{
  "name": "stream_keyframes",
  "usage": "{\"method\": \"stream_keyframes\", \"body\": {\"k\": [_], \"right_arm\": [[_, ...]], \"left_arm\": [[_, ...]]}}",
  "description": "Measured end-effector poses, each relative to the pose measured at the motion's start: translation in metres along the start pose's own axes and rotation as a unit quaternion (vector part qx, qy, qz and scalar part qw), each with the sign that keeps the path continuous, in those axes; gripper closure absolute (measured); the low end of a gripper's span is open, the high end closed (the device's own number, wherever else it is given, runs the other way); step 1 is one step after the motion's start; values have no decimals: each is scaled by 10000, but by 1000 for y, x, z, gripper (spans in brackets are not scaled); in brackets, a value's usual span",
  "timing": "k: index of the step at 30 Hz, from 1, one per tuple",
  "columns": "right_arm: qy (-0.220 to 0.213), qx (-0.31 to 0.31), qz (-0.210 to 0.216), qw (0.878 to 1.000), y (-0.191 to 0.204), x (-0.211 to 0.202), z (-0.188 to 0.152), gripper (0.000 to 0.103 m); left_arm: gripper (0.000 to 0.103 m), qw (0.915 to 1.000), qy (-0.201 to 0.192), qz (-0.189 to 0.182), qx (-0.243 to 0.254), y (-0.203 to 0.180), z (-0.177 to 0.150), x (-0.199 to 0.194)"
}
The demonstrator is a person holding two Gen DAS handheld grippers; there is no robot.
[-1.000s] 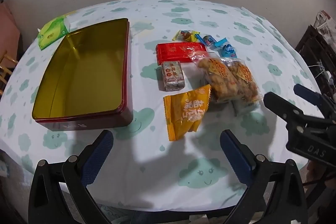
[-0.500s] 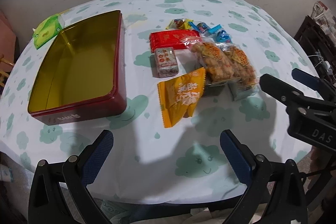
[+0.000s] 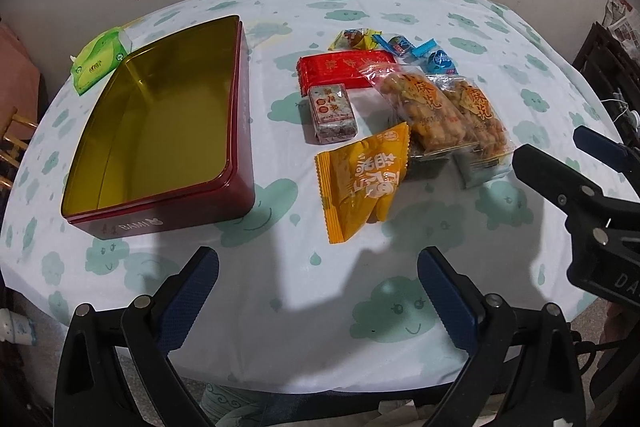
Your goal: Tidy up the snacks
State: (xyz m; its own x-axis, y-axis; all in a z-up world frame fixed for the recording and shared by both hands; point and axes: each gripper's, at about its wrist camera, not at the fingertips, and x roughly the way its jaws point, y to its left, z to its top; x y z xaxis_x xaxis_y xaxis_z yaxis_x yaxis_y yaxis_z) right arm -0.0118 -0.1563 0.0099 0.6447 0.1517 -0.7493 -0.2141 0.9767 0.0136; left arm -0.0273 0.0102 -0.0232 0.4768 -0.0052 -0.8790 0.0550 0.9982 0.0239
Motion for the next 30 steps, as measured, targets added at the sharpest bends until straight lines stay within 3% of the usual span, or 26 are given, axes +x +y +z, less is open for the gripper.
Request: {"method": "stream_keyframes", "body": {"k": [30], "right_arm": [[-24,40,62,10000,3,2,0,5]], "left_arm": [[8,9999,-31,-43,-126,7,1,5]]}}
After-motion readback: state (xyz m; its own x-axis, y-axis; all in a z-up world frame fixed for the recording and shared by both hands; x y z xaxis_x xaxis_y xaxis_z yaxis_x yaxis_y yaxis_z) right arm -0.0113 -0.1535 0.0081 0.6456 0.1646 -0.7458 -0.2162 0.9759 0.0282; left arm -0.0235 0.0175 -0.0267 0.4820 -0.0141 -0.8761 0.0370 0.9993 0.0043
